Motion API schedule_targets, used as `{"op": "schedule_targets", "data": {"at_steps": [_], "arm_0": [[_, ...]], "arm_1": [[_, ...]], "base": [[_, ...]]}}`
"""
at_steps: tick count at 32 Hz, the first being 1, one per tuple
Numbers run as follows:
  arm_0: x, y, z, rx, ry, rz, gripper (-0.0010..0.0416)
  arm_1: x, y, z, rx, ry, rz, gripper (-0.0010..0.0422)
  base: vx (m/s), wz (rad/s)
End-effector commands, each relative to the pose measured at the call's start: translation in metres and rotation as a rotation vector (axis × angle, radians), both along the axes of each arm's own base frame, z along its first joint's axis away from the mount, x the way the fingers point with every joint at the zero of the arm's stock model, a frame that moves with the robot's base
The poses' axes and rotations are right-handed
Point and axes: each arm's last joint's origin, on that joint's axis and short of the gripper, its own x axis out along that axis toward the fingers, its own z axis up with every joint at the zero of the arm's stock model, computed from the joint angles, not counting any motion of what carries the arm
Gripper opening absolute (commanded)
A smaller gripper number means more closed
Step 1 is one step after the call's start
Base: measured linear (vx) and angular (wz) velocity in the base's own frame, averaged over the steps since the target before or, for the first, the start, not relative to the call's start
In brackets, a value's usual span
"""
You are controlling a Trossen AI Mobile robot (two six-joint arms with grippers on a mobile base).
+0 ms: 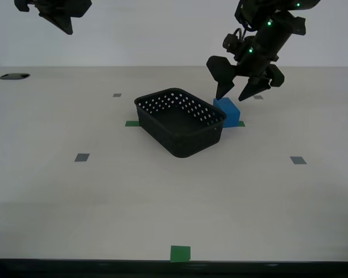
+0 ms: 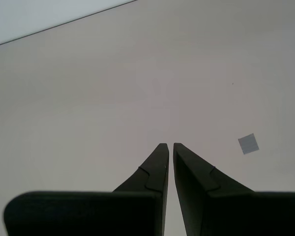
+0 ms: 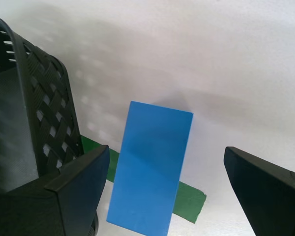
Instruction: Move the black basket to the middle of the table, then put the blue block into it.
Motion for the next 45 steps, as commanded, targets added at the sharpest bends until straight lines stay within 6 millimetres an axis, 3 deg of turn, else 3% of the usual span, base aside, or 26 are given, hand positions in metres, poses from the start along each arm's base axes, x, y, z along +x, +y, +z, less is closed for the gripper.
{"op": "schedule_targets", "data": {"at_steps": [1, 9, 15, 19, 22, 24, 25, 26, 27, 28, 30, 34, 38, 40, 43, 45], "arm_0": [[0.000, 0.000, 0.000, -0.003, 0.000, -0.001, 0.0326], [-0.002, 0.005, 0.000, 0.009, 0.008, -0.010, 0.0322], [-0.001, 0.007, -0.016, -0.001, 0.053, -0.023, 0.0334], [-0.003, 0.009, -0.043, -0.030, 0.138, -0.034, 0.0310], [-0.004, 0.008, -0.046, -0.032, 0.155, -0.045, 0.0287], [-0.004, 0.009, -0.045, -0.031, 0.159, -0.051, 0.0242], [-0.003, 0.010, -0.043, -0.030, 0.168, -0.063, 0.0202], [-0.001, 0.010, -0.040, -0.030, 0.176, -0.071, 0.0094], [-0.001, 0.011, -0.038, -0.030, 0.176, -0.072, 0.0066], [0.001, 0.011, -0.034, -0.038, 0.189, -0.069, -0.0007], [0.003, 0.012, -0.027, -0.039, 0.208, -0.066, 0.0006], [0.004, 0.015, 0.013, 0.021, 0.164, -0.046, -0.0001], [-0.009, 0.021, 0.050, 0.128, 0.151, 0.018, -0.0001], [-0.012, 0.026, 0.054, 0.149, 0.152, 0.040, -0.0001], [-0.039, 0.071, 0.059, 0.209, 0.174, 0.210, 0.0000], [-0.048, 0.085, 0.059, 0.200, 0.156, 0.282, 0.0000]], "arm_1": [[0.000, -0.001, 0.001, -0.031, -0.002, -0.023, 0.0011], [0.000, -0.002, 0.001, -0.047, -0.008, -0.033, 0.0011], [0.001, -0.002, 0.001, -0.048, -0.012, -0.034, 0.0011], [0.001, -0.002, 0.001, -0.048, -0.011, -0.034, 0.0011], [0.001, -0.002, 0.001, -0.048, -0.012, -0.034, 0.0011], [0.001, -0.002, 0.001, -0.048, -0.012, -0.033, 0.0011], [0.001, -0.002, 0.001, -0.048, -0.013, -0.034, 0.0011], [0.001, -0.002, 0.001, -0.048, -0.013, -0.034, 0.0011], [0.001, -0.002, 0.001, -0.048, -0.013, -0.034, 0.0011], [0.001, -0.002, 0.001, -0.048, -0.013, -0.034, 0.0011], [0.001, -0.002, 0.001, -0.048, -0.013, -0.034, 0.0011], [0.001, -0.001, 0.001, -0.048, -0.013, -0.033, 0.0011], [0.001, -0.002, 0.002, -0.048, -0.021, -0.034, 0.0011], [0.002, -0.002, 0.002, -0.048, -0.023, -0.034, 0.0011], [0.002, -0.002, 0.002, -0.048, -0.027, -0.034, 0.0011], [0.002, -0.002, 0.002, -0.048, -0.028, -0.034, 0.0011]], "base": [[0.000, 0.000], [0.000, 0.000], [0.000, 0.000], [0.000, 0.000], [0.000, 0.000], [0.000, 0.000], [0.000, 0.000], [0.000, 0.000], [0.000, 0.000], [0.000, 0.000], [0.000, 0.000], [0.000, 0.000], [0.000, 0.000], [0.000, 0.000], [0.000, 0.000], [0.000, 0.000]]}}
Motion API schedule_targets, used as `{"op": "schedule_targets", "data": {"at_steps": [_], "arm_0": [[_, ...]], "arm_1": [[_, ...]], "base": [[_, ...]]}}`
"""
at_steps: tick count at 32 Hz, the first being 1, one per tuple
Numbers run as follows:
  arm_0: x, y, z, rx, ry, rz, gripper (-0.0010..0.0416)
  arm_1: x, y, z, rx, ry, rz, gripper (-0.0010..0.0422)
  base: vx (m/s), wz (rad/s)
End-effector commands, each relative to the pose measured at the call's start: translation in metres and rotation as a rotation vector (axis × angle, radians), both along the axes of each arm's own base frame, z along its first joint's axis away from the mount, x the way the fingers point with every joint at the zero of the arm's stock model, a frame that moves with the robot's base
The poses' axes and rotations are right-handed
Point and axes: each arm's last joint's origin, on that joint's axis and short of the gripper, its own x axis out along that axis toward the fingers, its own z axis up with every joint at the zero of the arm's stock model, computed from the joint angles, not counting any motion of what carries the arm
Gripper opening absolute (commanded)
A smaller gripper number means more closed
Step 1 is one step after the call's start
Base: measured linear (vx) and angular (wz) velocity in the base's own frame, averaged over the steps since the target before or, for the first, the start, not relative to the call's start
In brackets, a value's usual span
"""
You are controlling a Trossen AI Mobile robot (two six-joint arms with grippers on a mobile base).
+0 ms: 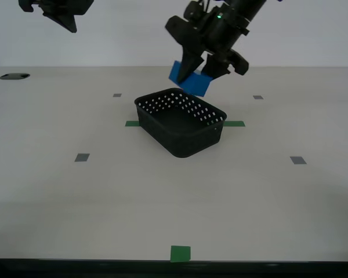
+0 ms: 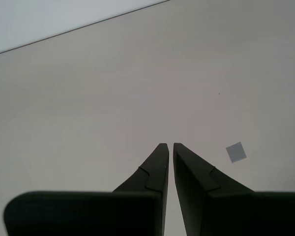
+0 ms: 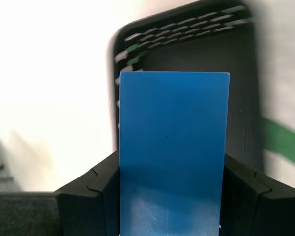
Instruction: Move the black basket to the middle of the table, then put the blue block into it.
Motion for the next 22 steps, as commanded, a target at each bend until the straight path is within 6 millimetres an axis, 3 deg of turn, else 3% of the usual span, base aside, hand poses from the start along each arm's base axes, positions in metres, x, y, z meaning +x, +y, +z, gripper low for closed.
{"op": "schedule_targets", "data": {"at_steps": [1, 4, 6, 8, 11, 12, 13, 14, 15, 18, 22], "arm_0": [[-0.0094, 0.0138, 0.0012, 0.005, -0.021, 0.067, 0.0000], [-0.0101, 0.0156, 0.0006, -0.036, -0.054, 0.055, 0.0015], [-0.0093, 0.0159, 0.0009, -0.039, -0.082, 0.076, 0.0059], [-0.0069, 0.0175, 0.0023, -0.026, -0.115, 0.075, 0.0152], [-0.0068, 0.0174, 0.0022, -0.027, -0.115, 0.073, 0.0225], [-0.0067, 0.0174, 0.0022, -0.031, -0.117, 0.068, 0.0297], [-0.0067, 0.0174, 0.0022, -0.030, -0.115, 0.066, 0.0343], [-0.0068, 0.0173, 0.0020, -0.031, -0.114, 0.066, 0.0354], [-0.0068, 0.0173, 0.0020, -0.031, -0.114, 0.065, 0.0391], [-0.0068, 0.0174, 0.0020, -0.031, -0.114, 0.065, 0.0399], [-0.0067, 0.0174, 0.0021, -0.030, -0.115, 0.065, 0.0375]], "arm_1": [[-0.0001, -0.0001, 0.0004, -0.001, -0.001, -0.006, 0.0011], [-0.0002, -0.0001, 0.0002, -0.001, 0.001, -0.006, 0.0011], [-0.0006, -0.0003, 0.0000, -0.001, 0.005, -0.006, 0.0011], [-0.0008, -0.0007, -0.0002, -0.002, 0.008, -0.007, 0.0011], [-0.0014, -0.0007, -0.0005, -0.001, 0.015, -0.007, 0.0011], [-0.0020, -0.0007, -0.0009, -0.001, 0.022, -0.007, 0.0011], [-0.0019, -0.0007, -0.0008, -0.001, 0.021, -0.007, 0.0011], [-0.0019, -0.0007, -0.0008, -0.002, 0.021, -0.007, 0.0011], [-0.0020, -0.0007, -0.0009, -0.001, 0.022, -0.007, 0.0011], [-0.0020, -0.0007, -0.0009, -0.001, 0.022, -0.007, 0.0011], [-0.0019, -0.0005, -0.0008, -0.001, 0.021, -0.006, 0.0011]], "base": [[0.000, 0.000], [0.000, 0.000], [0.000, 0.000], [0.000, 0.000], [0.000, 0.000], [0.000, 0.000], [0.000, 0.000], [0.000, 0.000], [0.000, 0.000], [0.000, 0.000], [0.000, 0.000]]}}
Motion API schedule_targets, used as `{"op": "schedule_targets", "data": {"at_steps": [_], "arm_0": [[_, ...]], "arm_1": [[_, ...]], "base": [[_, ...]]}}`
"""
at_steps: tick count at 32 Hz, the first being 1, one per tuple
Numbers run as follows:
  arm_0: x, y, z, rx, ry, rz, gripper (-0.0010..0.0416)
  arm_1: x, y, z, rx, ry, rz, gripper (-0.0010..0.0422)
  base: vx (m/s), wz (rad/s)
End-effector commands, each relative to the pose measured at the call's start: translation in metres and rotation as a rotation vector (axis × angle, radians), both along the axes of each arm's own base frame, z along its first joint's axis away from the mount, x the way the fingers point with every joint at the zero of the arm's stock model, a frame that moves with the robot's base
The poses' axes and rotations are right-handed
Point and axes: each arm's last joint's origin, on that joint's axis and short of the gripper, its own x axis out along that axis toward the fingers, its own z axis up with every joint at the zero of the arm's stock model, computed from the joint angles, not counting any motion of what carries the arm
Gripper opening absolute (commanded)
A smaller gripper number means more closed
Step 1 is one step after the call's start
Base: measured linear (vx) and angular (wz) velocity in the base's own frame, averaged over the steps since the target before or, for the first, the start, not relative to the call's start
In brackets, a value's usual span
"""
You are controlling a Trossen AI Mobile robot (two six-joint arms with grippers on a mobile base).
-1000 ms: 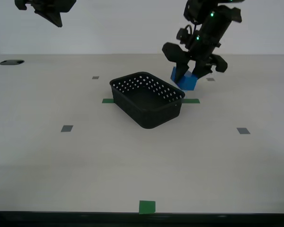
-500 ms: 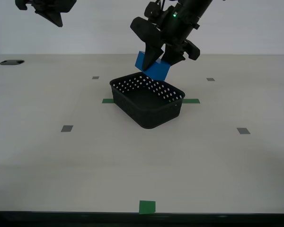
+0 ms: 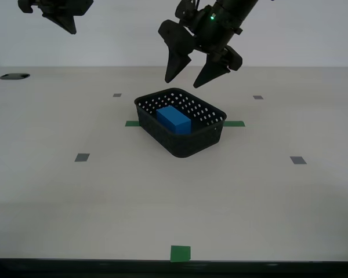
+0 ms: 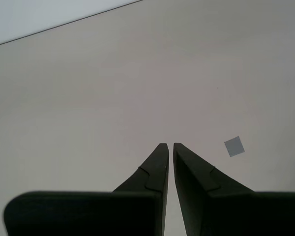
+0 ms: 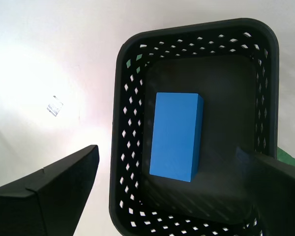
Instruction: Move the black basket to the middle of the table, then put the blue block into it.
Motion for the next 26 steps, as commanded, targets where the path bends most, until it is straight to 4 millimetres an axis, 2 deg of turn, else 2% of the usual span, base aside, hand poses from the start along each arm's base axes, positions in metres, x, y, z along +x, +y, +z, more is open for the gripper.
{"op": "schedule_targets", "data": {"at_steps": [1, 5, 18, 26], "arm_0": [[0.0001, 0.0000, 0.0004, 0.001, -0.002, 0.000, 0.0362], [0.0003, 0.0002, 0.0005, 0.002, -0.004, 0.000, 0.0353], [0.0004, 0.0002, 0.0006, 0.003, -0.006, 0.000, 0.0384], [0.0004, 0.0002, 0.0006, 0.003, -0.006, 0.000, 0.0350]], "arm_1": [[-0.0001, -0.0002, 0.0002, 0.001, 0.000, -0.005, 0.0011], [-0.0001, -0.0002, 0.0003, 0.001, -0.001, -0.005, 0.0011], [0.0004, -0.0002, 0.0006, 0.001, -0.007, -0.005, 0.0011], [0.0005, -0.0002, 0.0008, 0.001, -0.009, -0.005, 0.0011]], "base": [[0.000, 0.000], [0.000, 0.000], [0.000, 0.000], [0.000, 0.000]]}}
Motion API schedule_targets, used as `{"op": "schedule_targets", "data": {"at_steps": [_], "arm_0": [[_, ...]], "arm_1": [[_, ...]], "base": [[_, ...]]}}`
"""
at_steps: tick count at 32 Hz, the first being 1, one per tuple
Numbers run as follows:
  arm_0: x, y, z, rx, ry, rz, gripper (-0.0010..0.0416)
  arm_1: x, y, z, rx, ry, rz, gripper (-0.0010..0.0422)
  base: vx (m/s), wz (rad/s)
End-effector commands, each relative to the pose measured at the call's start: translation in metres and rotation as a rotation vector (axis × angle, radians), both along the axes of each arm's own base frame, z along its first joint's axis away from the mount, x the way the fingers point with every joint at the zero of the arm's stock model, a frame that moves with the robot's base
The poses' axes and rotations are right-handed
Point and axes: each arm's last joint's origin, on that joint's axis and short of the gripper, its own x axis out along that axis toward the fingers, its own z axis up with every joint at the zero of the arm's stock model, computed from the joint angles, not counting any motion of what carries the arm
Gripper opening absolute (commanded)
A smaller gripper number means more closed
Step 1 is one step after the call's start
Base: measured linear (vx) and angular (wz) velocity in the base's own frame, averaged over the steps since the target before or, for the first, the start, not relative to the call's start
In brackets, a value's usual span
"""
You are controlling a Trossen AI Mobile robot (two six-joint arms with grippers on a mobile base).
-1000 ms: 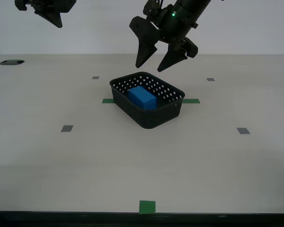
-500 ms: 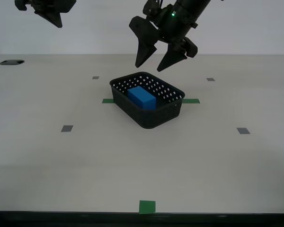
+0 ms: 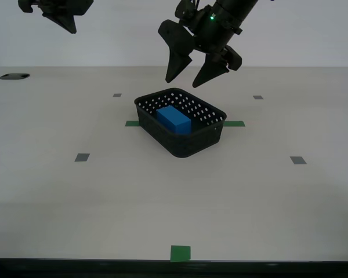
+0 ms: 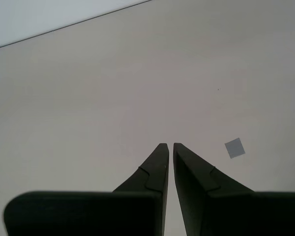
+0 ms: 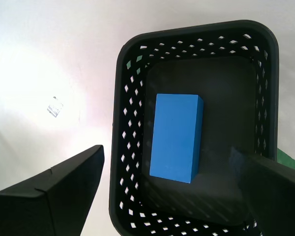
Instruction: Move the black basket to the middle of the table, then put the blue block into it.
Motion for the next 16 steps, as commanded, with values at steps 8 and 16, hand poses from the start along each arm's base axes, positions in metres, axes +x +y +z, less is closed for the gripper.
{"op": "schedule_targets", "data": {"at_steps": [8, 16], "arm_0": [[0.0000, 0.0000, 0.0004, 0.001, -0.002, 0.000, 0.0350], [0.0004, 0.0003, 0.0006, 0.003, -0.006, 0.000, 0.0351]], "arm_1": [[0.0000, -0.0002, 0.0004, 0.001, -0.002, -0.005, 0.0011], [0.0000, -0.0002, 0.0003, 0.001, -0.001, -0.005, 0.0011]], "base": [[0.000, 0.000], [0.000, 0.000]]}}
